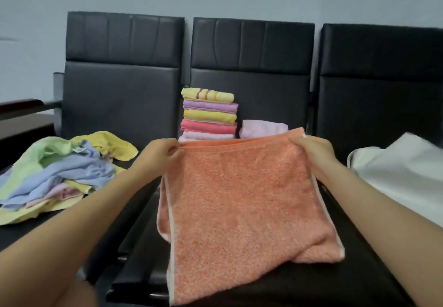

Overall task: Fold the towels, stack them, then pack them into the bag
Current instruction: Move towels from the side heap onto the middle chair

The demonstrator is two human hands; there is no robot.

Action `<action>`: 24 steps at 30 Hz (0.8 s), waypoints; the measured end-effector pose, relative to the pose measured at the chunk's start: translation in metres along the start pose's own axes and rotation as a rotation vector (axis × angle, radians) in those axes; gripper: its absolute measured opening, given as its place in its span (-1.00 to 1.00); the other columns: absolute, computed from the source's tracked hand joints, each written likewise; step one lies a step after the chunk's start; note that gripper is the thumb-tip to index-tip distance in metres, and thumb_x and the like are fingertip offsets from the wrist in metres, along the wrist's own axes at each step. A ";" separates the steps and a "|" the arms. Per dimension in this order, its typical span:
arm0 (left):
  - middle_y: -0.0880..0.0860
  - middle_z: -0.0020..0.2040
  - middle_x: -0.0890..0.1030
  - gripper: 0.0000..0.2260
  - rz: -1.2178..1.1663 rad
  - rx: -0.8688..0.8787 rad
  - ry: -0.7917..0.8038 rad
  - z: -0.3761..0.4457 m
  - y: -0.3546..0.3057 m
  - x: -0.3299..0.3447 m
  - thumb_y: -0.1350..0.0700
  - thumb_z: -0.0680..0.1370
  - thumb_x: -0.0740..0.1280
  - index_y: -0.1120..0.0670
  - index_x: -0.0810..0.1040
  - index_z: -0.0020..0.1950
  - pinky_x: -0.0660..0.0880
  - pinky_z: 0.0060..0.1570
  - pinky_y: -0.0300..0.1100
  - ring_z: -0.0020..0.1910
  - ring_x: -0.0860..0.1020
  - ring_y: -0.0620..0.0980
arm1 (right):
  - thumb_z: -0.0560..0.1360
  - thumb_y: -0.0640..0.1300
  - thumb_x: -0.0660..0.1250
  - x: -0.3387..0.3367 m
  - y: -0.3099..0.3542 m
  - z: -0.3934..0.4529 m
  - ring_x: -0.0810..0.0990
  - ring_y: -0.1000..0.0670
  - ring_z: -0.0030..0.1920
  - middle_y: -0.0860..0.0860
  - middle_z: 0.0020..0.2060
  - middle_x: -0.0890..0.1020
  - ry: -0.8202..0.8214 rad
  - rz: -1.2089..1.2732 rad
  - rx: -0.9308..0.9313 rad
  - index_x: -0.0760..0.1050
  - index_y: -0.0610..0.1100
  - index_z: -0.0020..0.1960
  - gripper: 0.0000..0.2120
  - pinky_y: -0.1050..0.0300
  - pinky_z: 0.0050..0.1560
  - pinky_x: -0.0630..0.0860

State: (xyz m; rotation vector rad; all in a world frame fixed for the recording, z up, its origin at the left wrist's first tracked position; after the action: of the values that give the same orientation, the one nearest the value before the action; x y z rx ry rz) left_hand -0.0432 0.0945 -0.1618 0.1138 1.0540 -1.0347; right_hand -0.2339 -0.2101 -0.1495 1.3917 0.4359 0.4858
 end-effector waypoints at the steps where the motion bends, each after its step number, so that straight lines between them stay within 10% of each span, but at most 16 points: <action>1: -0.02 -0.30 0.51 -0.80 0.011 -0.008 -0.024 0.005 -0.007 -0.009 0.13 0.57 0.28 0.09 0.44 -0.26 0.28 -0.35 -0.14 -0.27 0.46 0.01 | 0.42 -0.09 0.49 -0.001 0.018 -0.002 0.61 -0.04 -0.15 -0.16 -0.09 0.70 -0.003 -0.009 -0.055 0.64 -0.26 -0.04 -0.76 0.07 -0.05 0.55; 8: 0.03 -0.36 0.39 -0.76 -0.269 -0.095 -0.316 0.039 -0.065 -0.101 0.14 0.57 0.18 0.14 0.31 -0.30 0.25 -0.33 -0.09 -0.36 0.33 -0.03 | 0.41 0.01 0.45 -0.014 0.134 -0.029 0.43 -0.03 -0.27 -0.10 -0.28 0.48 -0.010 -0.093 -0.394 0.48 -0.43 -0.09 -0.54 0.09 -0.25 0.34; 14: -0.02 -0.36 0.20 -0.77 -0.726 -0.198 -0.401 0.043 -0.100 -0.151 0.12 0.55 0.12 0.04 0.21 -0.32 0.12 -0.34 -0.13 -0.36 0.17 -0.07 | 0.45 -0.14 0.46 -0.024 0.173 -0.054 0.51 -0.04 -0.27 -0.12 -0.28 0.54 0.026 0.087 -0.333 0.55 -0.36 -0.10 -0.74 0.15 -0.30 0.45; 19: -0.04 -0.39 0.29 -0.79 -0.958 -0.351 -0.258 0.044 -0.108 -0.164 0.04 0.51 0.20 0.04 0.33 -0.31 0.23 -0.36 -0.16 -0.43 0.24 -0.08 | 0.46 -0.22 0.45 -0.029 0.183 -0.057 0.62 0.00 -0.23 -0.08 -0.18 0.64 0.094 0.294 -0.164 0.58 -0.20 -0.10 -0.93 0.16 -0.19 0.57; 24: 0.00 -0.42 0.35 -0.78 -1.000 -0.398 0.115 0.047 -0.085 -0.134 0.03 0.51 0.24 0.05 0.37 -0.31 0.29 -0.39 -0.19 -0.48 0.31 -0.08 | 0.38 -0.18 0.44 -0.026 0.150 -0.038 0.64 -0.02 -0.19 -0.09 -0.09 0.68 0.162 0.186 -0.014 0.64 -0.19 0.11 -0.70 0.14 -0.22 0.59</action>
State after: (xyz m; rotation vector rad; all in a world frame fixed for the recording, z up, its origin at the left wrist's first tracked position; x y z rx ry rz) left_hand -0.0884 0.1094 -0.0027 -0.7565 1.4373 -1.6797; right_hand -0.2866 -0.1768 -0.0059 1.3911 0.4344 0.7563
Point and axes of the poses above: each hand's wrist, its own z-axis towards the middle knuckle, its own x-axis out of the palm, y = z × x, the point moved 4 cm from there along z, towards the middle knuckle
